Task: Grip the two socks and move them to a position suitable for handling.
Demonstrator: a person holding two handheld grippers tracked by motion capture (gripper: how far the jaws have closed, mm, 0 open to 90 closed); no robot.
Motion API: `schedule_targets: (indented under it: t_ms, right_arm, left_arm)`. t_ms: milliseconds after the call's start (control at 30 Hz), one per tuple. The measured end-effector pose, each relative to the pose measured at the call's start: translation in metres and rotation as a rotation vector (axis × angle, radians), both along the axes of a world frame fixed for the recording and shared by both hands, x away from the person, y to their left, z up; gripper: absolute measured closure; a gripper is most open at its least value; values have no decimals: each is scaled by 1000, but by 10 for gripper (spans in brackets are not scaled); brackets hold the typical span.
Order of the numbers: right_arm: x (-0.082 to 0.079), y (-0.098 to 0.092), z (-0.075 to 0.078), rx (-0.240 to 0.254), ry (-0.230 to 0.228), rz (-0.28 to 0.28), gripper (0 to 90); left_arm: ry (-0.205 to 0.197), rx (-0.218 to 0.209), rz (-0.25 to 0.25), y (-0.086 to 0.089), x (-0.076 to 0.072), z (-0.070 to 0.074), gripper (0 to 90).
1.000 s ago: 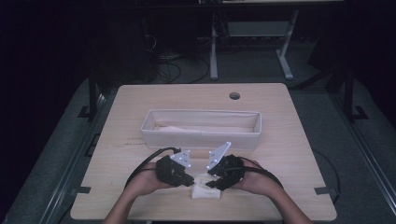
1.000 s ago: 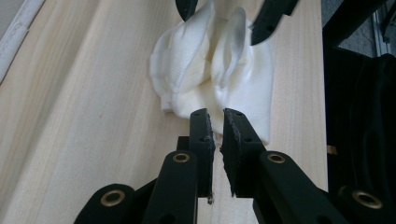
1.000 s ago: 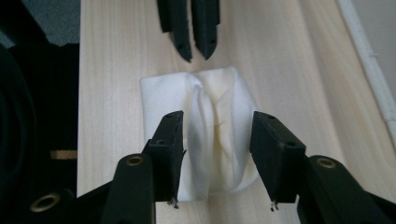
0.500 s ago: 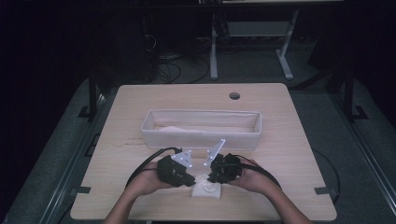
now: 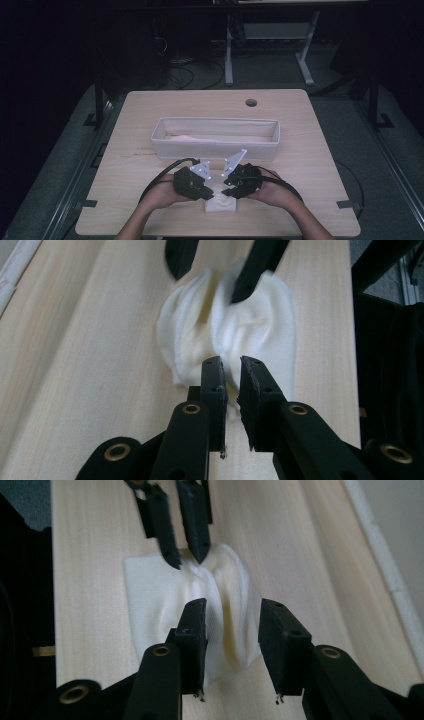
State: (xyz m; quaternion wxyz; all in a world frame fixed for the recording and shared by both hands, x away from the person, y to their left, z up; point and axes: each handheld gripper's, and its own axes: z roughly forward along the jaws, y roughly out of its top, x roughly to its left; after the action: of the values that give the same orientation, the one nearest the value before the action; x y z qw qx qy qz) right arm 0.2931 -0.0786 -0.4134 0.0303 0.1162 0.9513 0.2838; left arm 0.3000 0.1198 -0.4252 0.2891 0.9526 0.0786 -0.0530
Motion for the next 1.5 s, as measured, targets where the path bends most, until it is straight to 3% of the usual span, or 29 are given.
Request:
schedule_targets:
  t_ms: [67,133,200,233,333,633,900,1200,1500]
  right_arm:
    - [-3,-4,4,26,-6,18,625]
    - [-9,-6,7,66,25,96,653]
    - [-11,-5,7,62,27,116,654]
    - [-12,1,2,26,15,137,654]
    - [-8,7,-6,-13,-9,123,630]
    - [4,16,-24,-23,29,97,572]
    - [-6,17,-7,2,-5,132,522]
    - [4,27,-24,-27,25,125,501]
    - [3,24,-20,-11,49,124,458]
  left_arm:
    - [-2,4,5,0,1,0,805]
    - [0,9,16,0,2,-1,806]
    - [-3,12,19,-1,3,-2,805]
    - [1,12,22,-1,4,-2,805]
    - [-4,8,28,1,6,-2,805]
    - [-18,-4,45,14,5,5,803]
    - [-34,-23,68,28,2,12,796]
    - [-43,-24,70,39,-1,14,786]
    - [-44,-32,75,42,-3,14,775]
